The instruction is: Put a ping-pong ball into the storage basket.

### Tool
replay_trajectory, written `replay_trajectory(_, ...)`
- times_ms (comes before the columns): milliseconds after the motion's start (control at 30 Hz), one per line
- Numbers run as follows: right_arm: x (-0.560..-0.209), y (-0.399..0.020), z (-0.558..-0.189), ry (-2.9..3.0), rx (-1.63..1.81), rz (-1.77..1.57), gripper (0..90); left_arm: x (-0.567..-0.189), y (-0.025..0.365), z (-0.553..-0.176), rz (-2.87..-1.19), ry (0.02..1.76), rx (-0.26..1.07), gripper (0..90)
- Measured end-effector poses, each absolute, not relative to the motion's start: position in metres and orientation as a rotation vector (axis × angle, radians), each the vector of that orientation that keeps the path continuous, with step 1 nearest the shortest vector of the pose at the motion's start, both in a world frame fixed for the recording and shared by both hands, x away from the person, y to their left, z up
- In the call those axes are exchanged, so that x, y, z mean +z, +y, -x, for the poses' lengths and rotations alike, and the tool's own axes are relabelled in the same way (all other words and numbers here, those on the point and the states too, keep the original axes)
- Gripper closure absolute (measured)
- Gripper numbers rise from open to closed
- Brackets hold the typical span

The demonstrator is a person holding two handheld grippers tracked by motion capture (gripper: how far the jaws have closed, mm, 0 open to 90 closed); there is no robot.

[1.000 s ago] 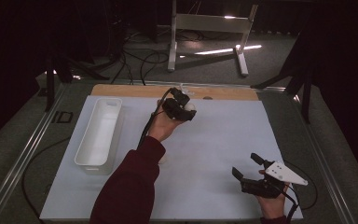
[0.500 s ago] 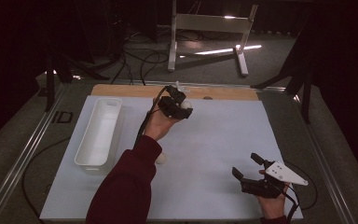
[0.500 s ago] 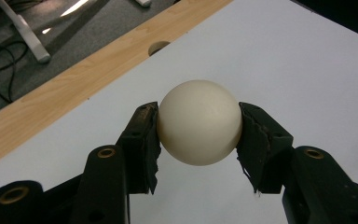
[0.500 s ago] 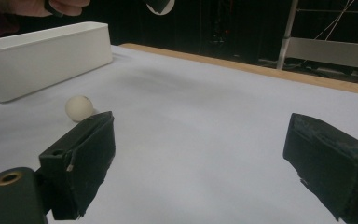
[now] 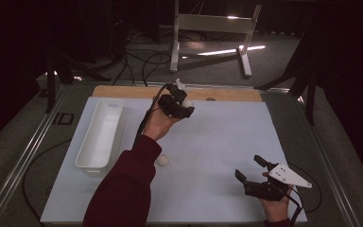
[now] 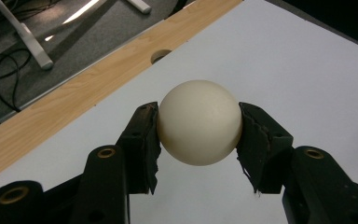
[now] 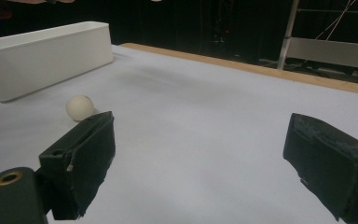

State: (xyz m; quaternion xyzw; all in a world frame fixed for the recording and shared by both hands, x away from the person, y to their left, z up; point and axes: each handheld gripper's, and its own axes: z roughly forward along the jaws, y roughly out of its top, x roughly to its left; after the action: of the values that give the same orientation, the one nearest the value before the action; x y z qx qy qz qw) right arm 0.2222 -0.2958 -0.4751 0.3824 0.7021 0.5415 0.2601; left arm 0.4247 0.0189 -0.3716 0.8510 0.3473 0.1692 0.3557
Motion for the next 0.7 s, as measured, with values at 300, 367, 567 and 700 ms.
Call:
replay_trajectory(300,-0.476,-0.295,-0.222,1.905,1.466,-1.037,8.9,-0.365,0.029,-0.422,-2.175,0.894,0.431,51.8)
replay_trajectory(367,-0.476,-0.296,-0.223,1.904,1.464,-1.035,8.8,-0.364,0.031,-0.421,-2.169,0.893,0.43,51.7)
replay_trajectory(567,-0.477,-0.296,-0.223,1.904,1.464,-1.034,8.9,-0.361,0.039,-0.421,-2.168,0.894,0.428,51.7)
replay_trajectory(700,-0.477,-0.295,-0.223,1.906,1.464,-1.035,8.9,-0.36,0.043,-0.42,-2.171,0.891,0.432,51.7)
